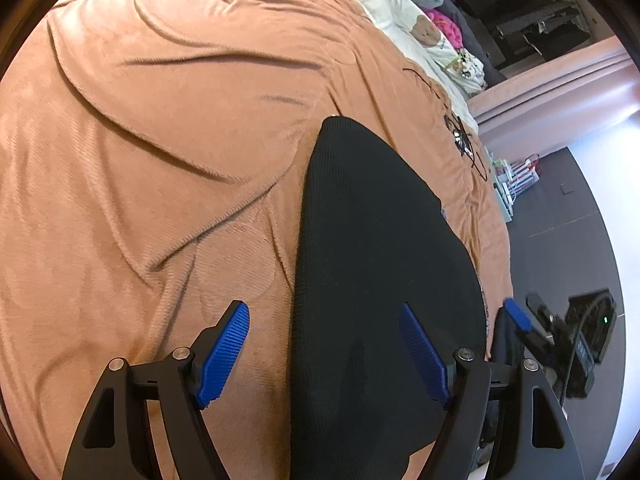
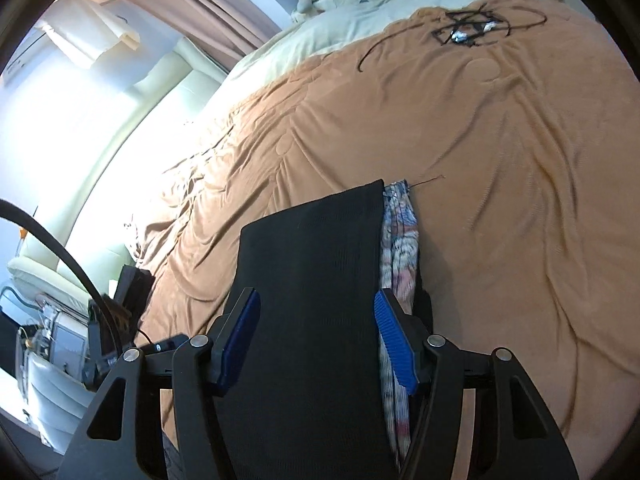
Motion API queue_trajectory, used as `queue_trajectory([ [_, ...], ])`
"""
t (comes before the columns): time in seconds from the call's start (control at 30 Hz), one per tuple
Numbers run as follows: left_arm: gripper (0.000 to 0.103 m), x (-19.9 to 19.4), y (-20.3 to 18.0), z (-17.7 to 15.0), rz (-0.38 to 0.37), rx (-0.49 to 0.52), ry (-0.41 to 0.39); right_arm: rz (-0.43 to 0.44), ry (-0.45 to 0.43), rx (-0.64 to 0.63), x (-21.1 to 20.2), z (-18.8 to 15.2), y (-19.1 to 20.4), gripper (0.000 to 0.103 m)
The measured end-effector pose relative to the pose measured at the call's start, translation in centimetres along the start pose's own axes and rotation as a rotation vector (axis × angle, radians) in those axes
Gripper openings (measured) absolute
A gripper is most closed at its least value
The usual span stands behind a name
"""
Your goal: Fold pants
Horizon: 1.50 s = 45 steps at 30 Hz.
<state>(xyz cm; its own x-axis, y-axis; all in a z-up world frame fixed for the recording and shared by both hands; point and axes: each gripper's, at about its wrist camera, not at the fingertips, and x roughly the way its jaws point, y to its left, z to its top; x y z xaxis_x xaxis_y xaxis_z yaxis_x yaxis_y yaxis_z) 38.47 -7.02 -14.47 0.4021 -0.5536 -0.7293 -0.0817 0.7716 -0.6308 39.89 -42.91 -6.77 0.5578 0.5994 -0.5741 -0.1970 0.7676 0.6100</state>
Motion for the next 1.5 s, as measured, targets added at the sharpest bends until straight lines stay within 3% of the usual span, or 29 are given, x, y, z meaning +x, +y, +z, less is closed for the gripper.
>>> queue_trajectory([
  [0.13,0.077,0.9,0.1,0.3,-0.006,-0.006,0.013,-0.003,0.023,0.034,2.2,1.6,-1.1,0.058],
  [0.2,0.072,1.2,0.1,0.5,-0.007,-0.008,0.016,0.0,0.035,0.039,3.0,2.1,-1.4,0.058],
  [0.47,0.064,2.1,0.2,1.0,-0.005,-0.018,0.027,-0.028,0.074,0.033,5.5,3.0,-1.8,0.058],
  [0.6,0.064,2.4,0.1,1.1,-0.008,-0.015,0.029,-0.019,0.089,0.031,5.8,3.4,-1.8,0.057],
  [0.63,0.064,2.4,0.1,1.1,-0.008,-0.014,0.03,-0.008,0.092,0.035,5.8,3.4,-1.9,0.05],
  [0.7,0.064,2.5,0.0,1.1,-0.008,-0.011,0.034,0.031,0.106,0.055,6.2,3.6,-2.0,0.047],
  [0.9,0.064,2.7,0.0,1.1,-0.011,-0.014,0.041,0.027,0.114,0.117,7.1,4.0,-3.7,0.047],
  [1.1,0.064,2.8,0.3,0.9,-0.006,-0.021,0.046,0.0,0.177,0.147,8.6,4.5,-3.8,0.047],
  [1.17,0.064,2.9,0.4,0.9,-0.006,-0.024,0.047,-0.013,0.184,0.154,8.8,4.8,-3.8,0.033],
  [1.2,0.064,2.9,0.5,0.9,-0.006,-0.024,0.048,-0.03,0.189,0.15,8.9,4.9,-3.8,0.02],
  [1.3,0.063,3.1,0.7,0.8,-0.005,-0.026,0.05,-0.044,0.187,0.122,8.8,5.1,-3.2,0.005],
  [1.5,0.063,3.1,0.4,0.7,0.002,-0.014,0.054,-0.062,0.121,0.063,6.5,5.1,-1.6,0.002],
])
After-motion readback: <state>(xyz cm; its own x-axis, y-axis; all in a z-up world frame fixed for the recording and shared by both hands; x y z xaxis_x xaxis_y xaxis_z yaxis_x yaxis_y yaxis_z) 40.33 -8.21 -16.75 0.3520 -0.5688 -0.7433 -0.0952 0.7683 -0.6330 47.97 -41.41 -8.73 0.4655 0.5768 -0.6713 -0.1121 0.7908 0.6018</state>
